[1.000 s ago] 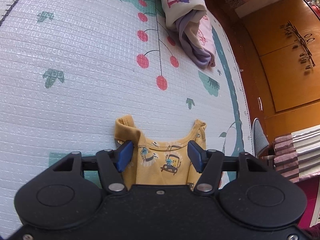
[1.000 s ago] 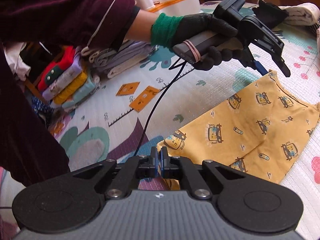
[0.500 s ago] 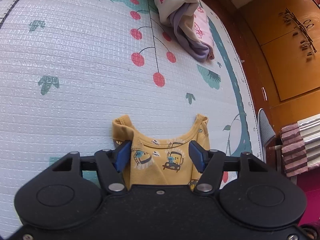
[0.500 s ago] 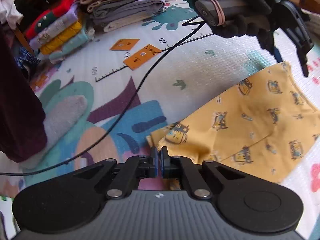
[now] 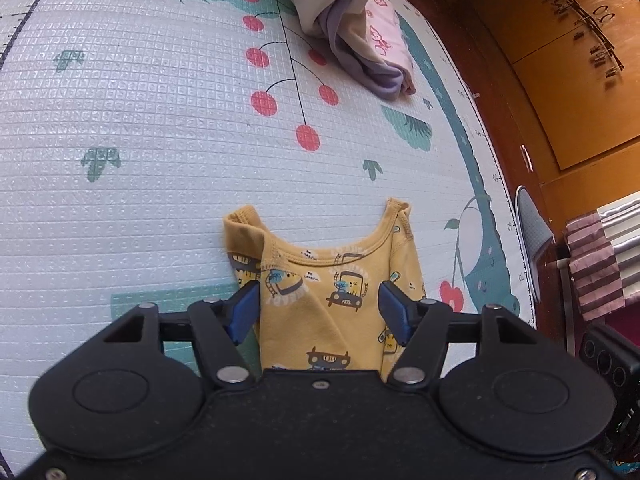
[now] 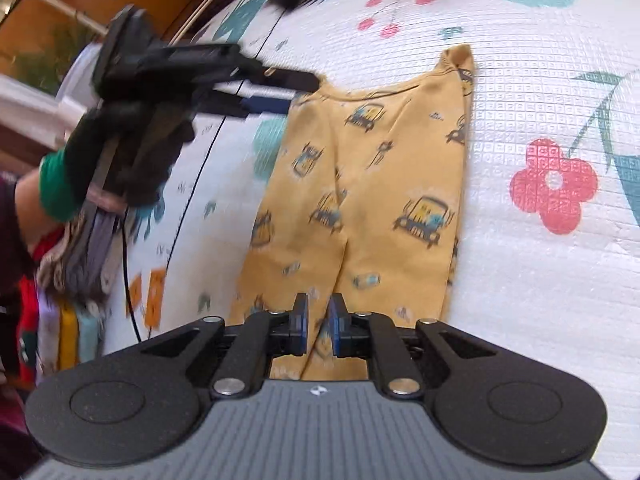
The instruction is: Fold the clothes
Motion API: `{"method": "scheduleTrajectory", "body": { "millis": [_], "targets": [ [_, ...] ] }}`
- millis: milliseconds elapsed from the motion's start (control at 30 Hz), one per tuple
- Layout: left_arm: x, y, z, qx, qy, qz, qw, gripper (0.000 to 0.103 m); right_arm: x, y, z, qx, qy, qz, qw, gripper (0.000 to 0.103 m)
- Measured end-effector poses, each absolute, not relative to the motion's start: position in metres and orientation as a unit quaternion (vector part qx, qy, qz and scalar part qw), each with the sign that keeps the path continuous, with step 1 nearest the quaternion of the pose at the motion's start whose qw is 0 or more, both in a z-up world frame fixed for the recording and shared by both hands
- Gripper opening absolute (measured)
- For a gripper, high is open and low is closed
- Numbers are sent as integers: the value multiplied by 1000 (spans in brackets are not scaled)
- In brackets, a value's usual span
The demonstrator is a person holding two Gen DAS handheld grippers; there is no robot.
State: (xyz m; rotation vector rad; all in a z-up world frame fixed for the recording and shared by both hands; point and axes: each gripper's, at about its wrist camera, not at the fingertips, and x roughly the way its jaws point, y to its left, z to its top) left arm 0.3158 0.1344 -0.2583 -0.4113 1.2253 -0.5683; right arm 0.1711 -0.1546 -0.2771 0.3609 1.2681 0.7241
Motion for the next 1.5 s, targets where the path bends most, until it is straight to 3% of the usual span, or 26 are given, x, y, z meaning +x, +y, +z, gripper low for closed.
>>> {"method": "scheduleTrajectory", "body": {
  "millis": [433,567,667,733,833,933,1233,1400,1500],
  "targets": [
    [316,130,-262,-180,562,-264,763,64,179,-138,-286,159,585,309,733,17],
    [316,130,-262,-178,562,-265,763,64,182,-137,-285,170,579,300,739,28],
    [316,130,-262,-176,562,-266,763,65,183,-134,-285,168,580,296,740,28],
    [315,130,-262,-175,562,-266,763,65,183,-130,-284,157,580,298,742,27],
    [315,129,-261,-173,562,-267,764,65,179,-121,-282,124,576,308,747,11],
    [315,129,-261,-173,562,-267,764,65,176,-116,-278,100,569,317,752,6],
    [314,129,-262,-170,562,-269,764,65,185,-140,-264,146,572,301,749,8],
    [314,127,-260,-162,561,-268,766,65,181,-138,-270,105,580,279,758,13],
    [314,125,-260,-156,562,-267,767,65,157,-128,-251,12,526,307,793,16]
  ]
}}
